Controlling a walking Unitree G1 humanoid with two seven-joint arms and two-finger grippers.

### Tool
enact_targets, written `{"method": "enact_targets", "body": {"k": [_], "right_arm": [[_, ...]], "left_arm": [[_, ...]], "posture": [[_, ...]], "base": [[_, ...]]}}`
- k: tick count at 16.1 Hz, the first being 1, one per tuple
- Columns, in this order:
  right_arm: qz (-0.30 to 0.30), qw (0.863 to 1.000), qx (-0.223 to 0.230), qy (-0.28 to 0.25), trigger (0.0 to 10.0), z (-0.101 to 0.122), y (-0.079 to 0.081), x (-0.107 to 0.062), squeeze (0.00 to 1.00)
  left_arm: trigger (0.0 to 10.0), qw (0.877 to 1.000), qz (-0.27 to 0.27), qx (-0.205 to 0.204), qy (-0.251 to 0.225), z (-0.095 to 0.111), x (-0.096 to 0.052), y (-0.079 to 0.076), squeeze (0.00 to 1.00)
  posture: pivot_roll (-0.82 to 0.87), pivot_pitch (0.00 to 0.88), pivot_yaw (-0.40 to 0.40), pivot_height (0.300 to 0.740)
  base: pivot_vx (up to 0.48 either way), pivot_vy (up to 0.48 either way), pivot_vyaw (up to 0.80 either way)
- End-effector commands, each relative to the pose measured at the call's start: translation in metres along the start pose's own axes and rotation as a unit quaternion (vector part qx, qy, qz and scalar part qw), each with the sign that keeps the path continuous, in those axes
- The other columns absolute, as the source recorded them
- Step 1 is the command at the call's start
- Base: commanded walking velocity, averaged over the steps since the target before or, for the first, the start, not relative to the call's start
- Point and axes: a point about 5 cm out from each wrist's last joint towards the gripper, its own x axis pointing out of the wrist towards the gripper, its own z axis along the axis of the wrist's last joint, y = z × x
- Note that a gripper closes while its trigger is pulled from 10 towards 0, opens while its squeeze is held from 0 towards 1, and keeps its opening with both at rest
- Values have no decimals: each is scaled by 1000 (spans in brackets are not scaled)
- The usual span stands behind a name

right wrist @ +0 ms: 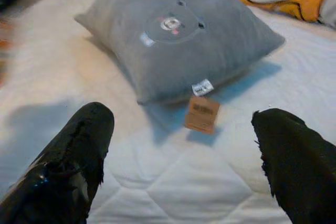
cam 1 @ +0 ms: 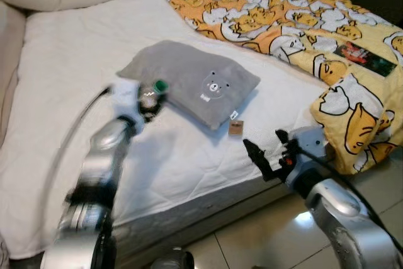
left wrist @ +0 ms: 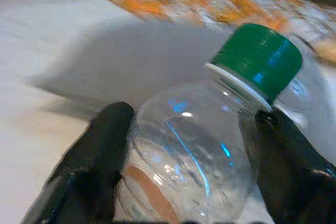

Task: Clean up the room

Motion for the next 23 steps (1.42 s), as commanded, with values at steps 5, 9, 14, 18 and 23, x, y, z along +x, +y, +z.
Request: {"method": "enact_targets", "body": {"k": [5,9,14,18,23], "right_arm": [[-44,999,18,-10,10000,-1,-1,18,0],[-44,999,23,-13,10000,-3,-1,24,0],[-48,998,28,-14,10000,-5,-4,25,0],[-45,998,29,-13,10000,-7,-3,26,0],[-43,999,29,-12,10000,-9,-3,27,0]], "left_arm": [[10000,999,26,21,-2,-2,-39,-20,0],[10000,998,50,30,19,-6,-55,-21,0],[10000,998,54,11,26,-3,-58,-19,0],[10000,996,61,42,49,-7,-58,-20,0],[10000,993,77,48,78,-10,-60,-17,0]], "posture": [[142,0,31,740],[158,0,24,740],[168,0,32,740],[178,0,31,740],[183,0,28,740]], "base": [[0,0,800],[0,0,800],[0,0,800],[0,0,800],[0,0,800]]}}
